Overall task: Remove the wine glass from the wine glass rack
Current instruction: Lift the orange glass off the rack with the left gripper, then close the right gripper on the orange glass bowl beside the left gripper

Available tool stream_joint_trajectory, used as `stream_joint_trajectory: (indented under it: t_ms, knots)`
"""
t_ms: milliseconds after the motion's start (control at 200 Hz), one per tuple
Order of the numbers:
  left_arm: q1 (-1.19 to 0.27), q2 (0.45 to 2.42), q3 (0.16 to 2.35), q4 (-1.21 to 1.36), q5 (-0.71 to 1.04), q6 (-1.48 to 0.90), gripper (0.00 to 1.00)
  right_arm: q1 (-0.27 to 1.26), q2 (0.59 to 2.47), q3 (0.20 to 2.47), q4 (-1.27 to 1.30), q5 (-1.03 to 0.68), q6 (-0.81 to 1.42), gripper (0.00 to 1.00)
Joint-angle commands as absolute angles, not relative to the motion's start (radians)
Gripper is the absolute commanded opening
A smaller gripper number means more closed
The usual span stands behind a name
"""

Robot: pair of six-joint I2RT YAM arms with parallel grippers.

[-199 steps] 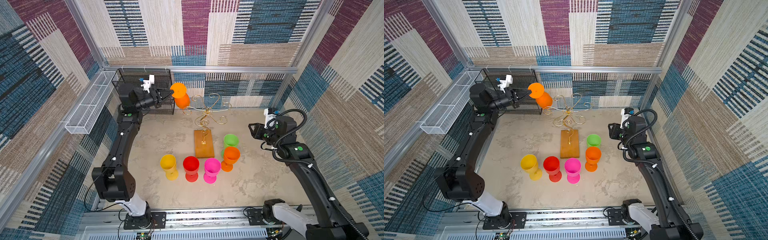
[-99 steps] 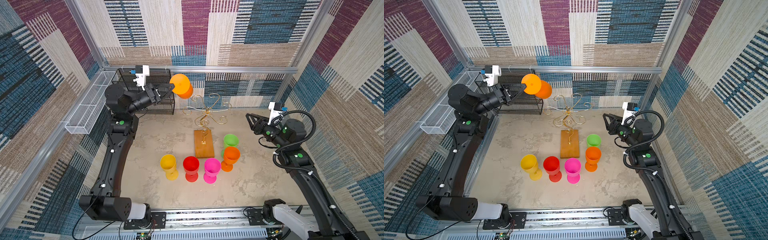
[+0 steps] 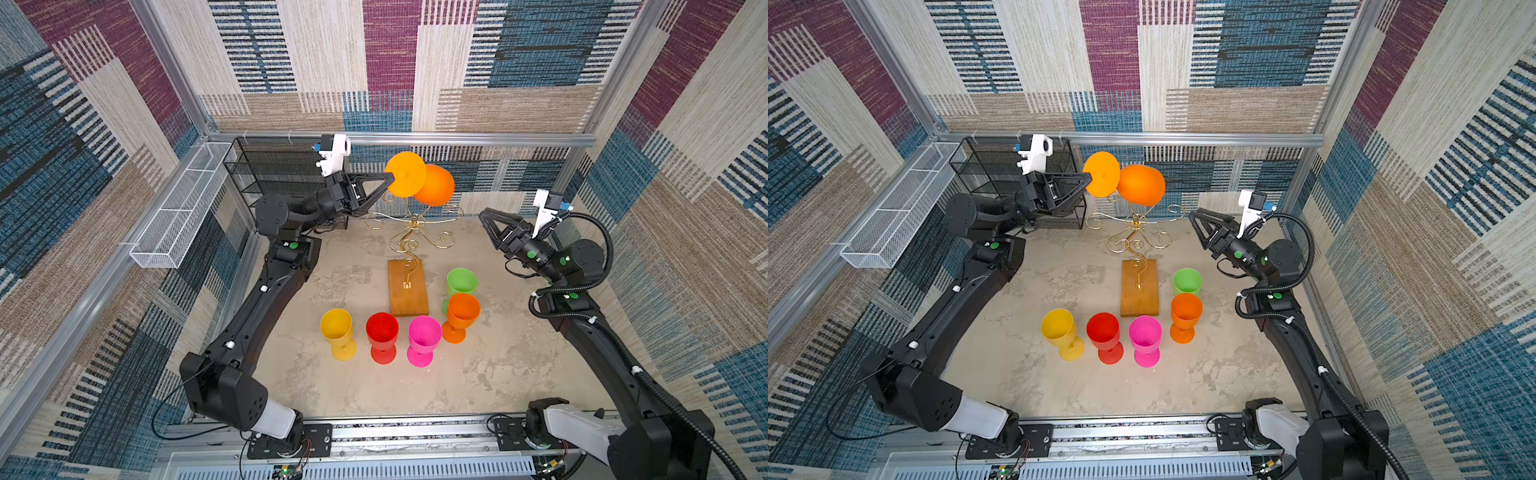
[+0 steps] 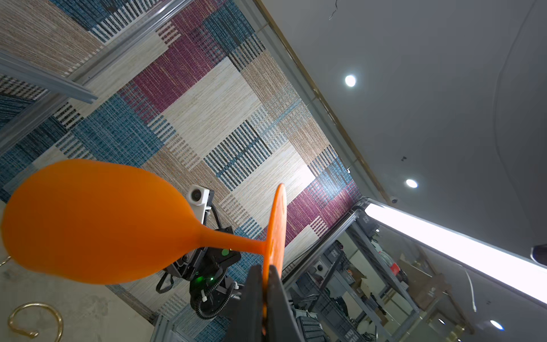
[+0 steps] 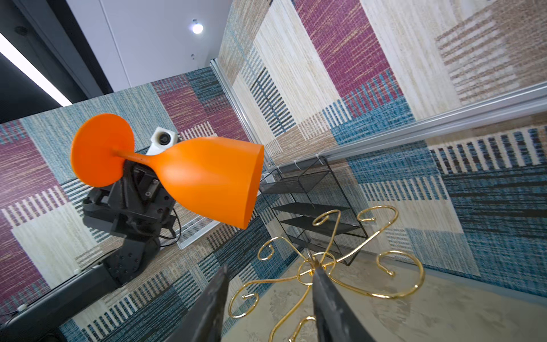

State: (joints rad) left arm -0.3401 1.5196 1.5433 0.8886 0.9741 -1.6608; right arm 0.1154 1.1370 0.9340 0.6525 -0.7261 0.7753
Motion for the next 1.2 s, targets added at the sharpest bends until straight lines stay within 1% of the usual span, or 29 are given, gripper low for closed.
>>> stream_joint_trajectory:
  t_ms: [0,250,421,641,851,1026,1197]
  knots:
    - [-0.364,1.545,1.528,1.158,0.926,-1.843,0.0,0.115,1.172,0.936,0.909,-0.811,0.893,0.48]
    - [-0.424,1.584,1.5,1.232,0.897,-1.892,0.0,0.115,1.215,0.936,1.02,-0.836,0.93,0.49]
    - [-0.442,1.603,1.492,1.246,0.89,-1.903,0.0,0.114,1.207,0.912,1.077,-0.849,0.939,0.49]
    - [-0.462,1.638,1.517,1.298,0.87,-1.955,0.0,0.115,1.204,0.913,1.073,-0.873,0.922,0.49]
    - [-0.488,1.678,1.52,1.342,0.849,-1.999,0.0,0.115,1.225,0.914,1.122,-0.89,0.939,0.49]
    - [-0.495,1.711,1.529,1.391,0.814,-2.054,0.0,0.115,1.231,0.895,1.193,-0.896,0.97,0.46]
    - [-0.501,1.735,1.53,1.408,0.783,-2.09,0.0,0.115,1.196,0.867,1.197,-0.9,0.952,0.43]
